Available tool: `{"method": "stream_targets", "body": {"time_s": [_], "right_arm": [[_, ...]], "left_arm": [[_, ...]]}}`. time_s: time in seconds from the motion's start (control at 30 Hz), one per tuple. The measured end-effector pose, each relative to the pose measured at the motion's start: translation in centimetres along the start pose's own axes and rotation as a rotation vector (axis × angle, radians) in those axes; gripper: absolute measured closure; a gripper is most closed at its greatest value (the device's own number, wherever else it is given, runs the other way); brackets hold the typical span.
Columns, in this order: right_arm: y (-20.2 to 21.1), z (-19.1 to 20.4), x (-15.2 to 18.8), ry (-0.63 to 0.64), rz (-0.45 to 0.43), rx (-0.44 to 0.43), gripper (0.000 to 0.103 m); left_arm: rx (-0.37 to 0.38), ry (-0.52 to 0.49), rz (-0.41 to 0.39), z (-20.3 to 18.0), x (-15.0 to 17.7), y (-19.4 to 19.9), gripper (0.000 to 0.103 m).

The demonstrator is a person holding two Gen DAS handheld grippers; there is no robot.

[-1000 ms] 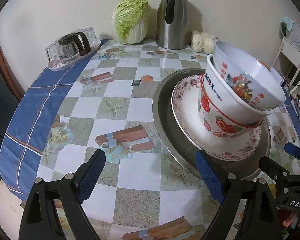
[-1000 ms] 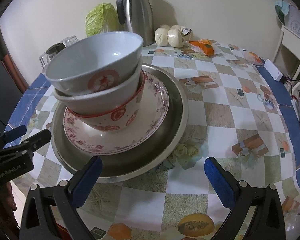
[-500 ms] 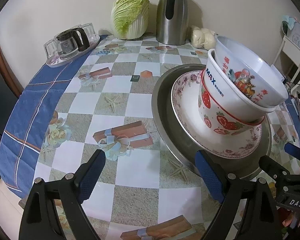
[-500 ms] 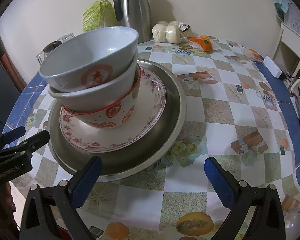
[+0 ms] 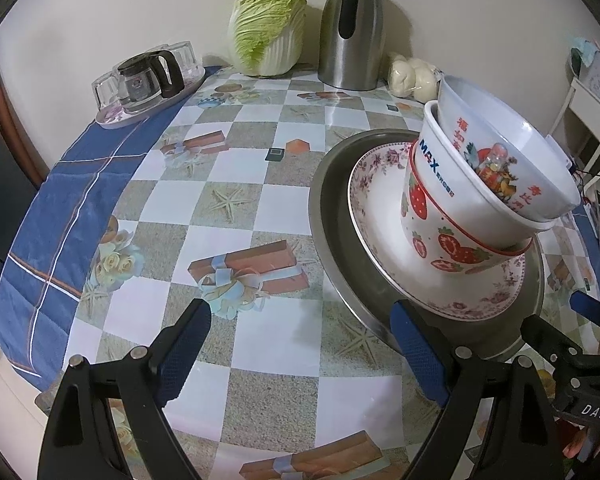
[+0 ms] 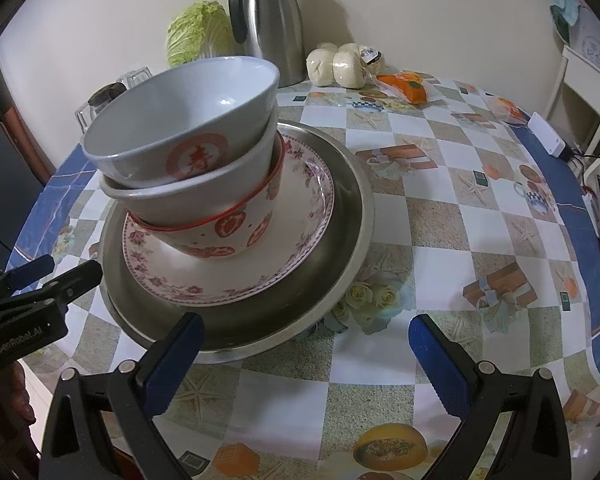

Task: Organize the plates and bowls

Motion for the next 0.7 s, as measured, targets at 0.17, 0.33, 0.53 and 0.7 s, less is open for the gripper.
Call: {"method": "stream_targets", "body": {"time_s": [0.17,0.33,0.53,0.7], "right_arm": [[0.03,0.03,0.02,0.001,0.000,-0.001,0.000],[0.02,0.03,0.03,0.000,0.000,0.000,0.000],[0.02,0.10,0.07,0.004,0.004,0.001,0.000],[-0.03,0.15,0.13,0.006,0.005,0.001,0.000]], "left_arm": [[-0.003,-0.004,0.004,-0.11,0.03,-0.05,0.011],[-0.003,-0.004,0.004,-0.14,0.02,0.00,0.011],[-0.003,0.002,0.004,-0.13,-0.06,0.06,0.011],[-0.002,0.008,0.005,0.00,-0.08,0.07,0.011]]}}
Point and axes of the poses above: each gripper's, at about its wrist camera, not at the fingertips, and y roughly against the way its jaws point, z to its left, x to its underside, the point moved 8 cm from there along -y, roughly the way its jaws point, and after that the axes turned 7 degrees about -y, right-handed, at the moved point
